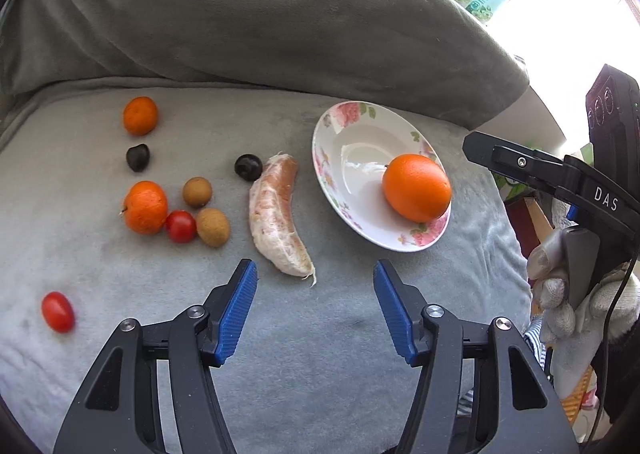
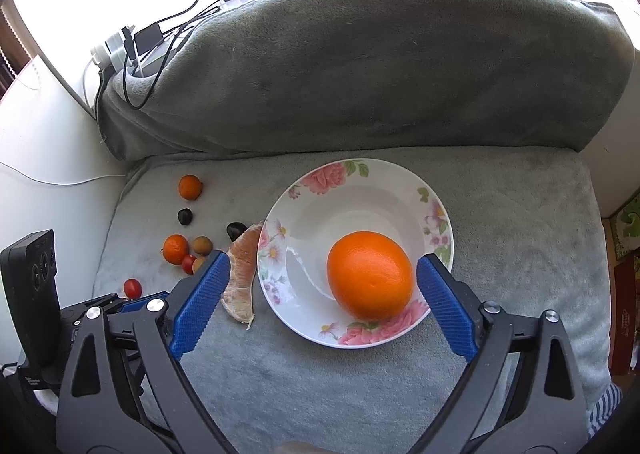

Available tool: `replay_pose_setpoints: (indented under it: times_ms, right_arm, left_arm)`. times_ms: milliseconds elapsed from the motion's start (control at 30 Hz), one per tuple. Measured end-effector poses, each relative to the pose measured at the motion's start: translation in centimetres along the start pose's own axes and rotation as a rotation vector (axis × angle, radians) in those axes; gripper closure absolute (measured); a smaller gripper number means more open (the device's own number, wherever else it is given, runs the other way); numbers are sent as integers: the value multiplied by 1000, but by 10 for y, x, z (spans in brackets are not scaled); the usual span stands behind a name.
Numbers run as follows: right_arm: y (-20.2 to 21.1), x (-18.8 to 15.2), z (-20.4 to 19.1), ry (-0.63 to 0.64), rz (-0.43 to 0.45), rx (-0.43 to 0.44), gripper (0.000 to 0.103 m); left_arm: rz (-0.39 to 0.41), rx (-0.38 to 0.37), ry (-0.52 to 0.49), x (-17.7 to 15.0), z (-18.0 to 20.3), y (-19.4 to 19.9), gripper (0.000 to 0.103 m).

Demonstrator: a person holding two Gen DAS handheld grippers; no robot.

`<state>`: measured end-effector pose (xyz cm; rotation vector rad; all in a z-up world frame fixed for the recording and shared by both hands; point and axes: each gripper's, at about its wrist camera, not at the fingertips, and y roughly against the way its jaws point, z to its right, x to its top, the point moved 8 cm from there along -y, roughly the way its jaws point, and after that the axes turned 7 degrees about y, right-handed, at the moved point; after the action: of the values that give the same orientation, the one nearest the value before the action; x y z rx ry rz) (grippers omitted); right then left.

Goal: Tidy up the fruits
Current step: 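Grasp the red cherry tomato with the left gripper while the right gripper approaches the brown fruit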

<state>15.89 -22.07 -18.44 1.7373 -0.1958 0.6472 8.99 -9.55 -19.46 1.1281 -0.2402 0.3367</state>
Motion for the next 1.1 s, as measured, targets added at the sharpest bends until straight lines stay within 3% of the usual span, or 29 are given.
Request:
replay_pose_setpoints:
  times_ms: [300, 600, 900, 1100]
  right_arm:
    - [-15, 8, -29, 117, -65, -29, 7]
    - [-30, 16, -78, 246, -80, 51, 8]
    - [-63, -2, -137, 453, -177, 136, 33]
    - [-90, -17, -150, 497, -259, 174, 52]
  left_arm:
    - [36, 70, 111, -10, -52, 22, 43]
    - [75, 137, 213, -25, -102, 41, 43]
    - [115, 216, 295, -36, -145, 55, 43]
    - [115, 228, 331, -37, -168, 58, 53]
